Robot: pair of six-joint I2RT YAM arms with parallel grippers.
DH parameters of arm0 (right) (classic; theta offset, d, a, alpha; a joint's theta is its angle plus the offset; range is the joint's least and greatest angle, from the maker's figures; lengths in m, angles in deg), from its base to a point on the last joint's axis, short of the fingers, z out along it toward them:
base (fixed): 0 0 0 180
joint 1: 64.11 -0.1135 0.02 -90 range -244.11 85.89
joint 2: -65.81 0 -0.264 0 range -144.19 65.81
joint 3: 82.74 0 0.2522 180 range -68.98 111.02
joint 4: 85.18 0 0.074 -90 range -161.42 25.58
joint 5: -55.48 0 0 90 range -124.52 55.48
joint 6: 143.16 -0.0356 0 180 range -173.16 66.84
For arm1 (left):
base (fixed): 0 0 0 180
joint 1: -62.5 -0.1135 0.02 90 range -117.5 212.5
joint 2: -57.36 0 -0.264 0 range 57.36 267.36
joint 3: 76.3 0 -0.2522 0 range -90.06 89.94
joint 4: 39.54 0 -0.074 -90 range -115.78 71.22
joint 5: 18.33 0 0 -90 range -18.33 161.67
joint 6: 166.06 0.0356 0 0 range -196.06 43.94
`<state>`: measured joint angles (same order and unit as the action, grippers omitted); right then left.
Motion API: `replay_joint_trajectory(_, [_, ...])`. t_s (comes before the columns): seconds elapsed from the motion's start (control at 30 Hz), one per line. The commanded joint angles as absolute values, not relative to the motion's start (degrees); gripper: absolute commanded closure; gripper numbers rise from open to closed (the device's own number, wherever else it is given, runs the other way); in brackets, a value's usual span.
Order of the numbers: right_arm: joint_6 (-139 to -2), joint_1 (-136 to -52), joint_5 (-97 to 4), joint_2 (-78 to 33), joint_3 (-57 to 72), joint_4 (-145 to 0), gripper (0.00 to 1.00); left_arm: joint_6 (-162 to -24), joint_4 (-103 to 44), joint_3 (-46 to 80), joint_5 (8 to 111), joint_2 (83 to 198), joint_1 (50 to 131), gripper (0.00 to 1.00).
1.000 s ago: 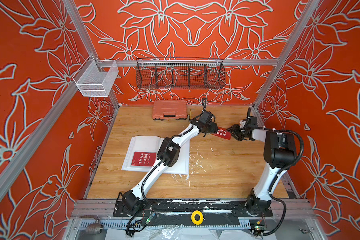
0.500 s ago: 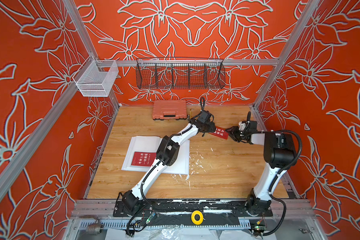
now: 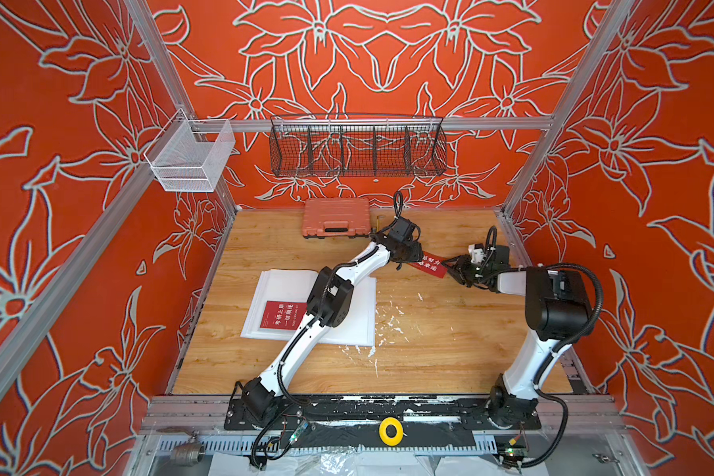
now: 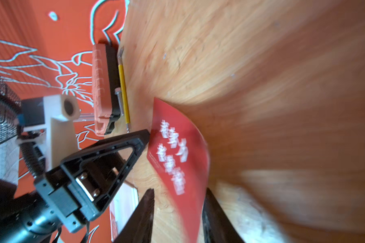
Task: Place the photos into the photo albums
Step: Pick up the photo at the center of the board.
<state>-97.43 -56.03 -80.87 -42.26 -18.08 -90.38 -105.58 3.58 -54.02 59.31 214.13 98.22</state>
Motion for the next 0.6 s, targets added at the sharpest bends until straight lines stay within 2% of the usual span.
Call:
replay_joint_trajectory(0.0, [-99.3, -56.8, -84.4, -41.3, -20.0, -95.0, 0.62, -105.3, 13.1, -51.5, 58.6, 215.5, 98.2, 0.44])
replay_joint_trajectory(0.23, [-101.4, -57.9, -84.1, -42.3, -21.2, -98.1, 0.68, -105.6, 13.1, -49.4, 58.2, 214.4, 98.3, 0.44])
replay_joint_trajectory(0.4, [-101.4, -57.8, -81.3, -41.0, -20.9, -95.8, 0.82, -105.8, 12.8, -46.3, 58.2, 212.6, 98.3, 0.44])
replay_joint_trajectory(0.57, [-103.0, -57.8, -80.6, -38.4, -21.7, -96.6, 0.92, -105.7, 13.4, -43.7, 58.0, 211.0, 98.5, 0.44])
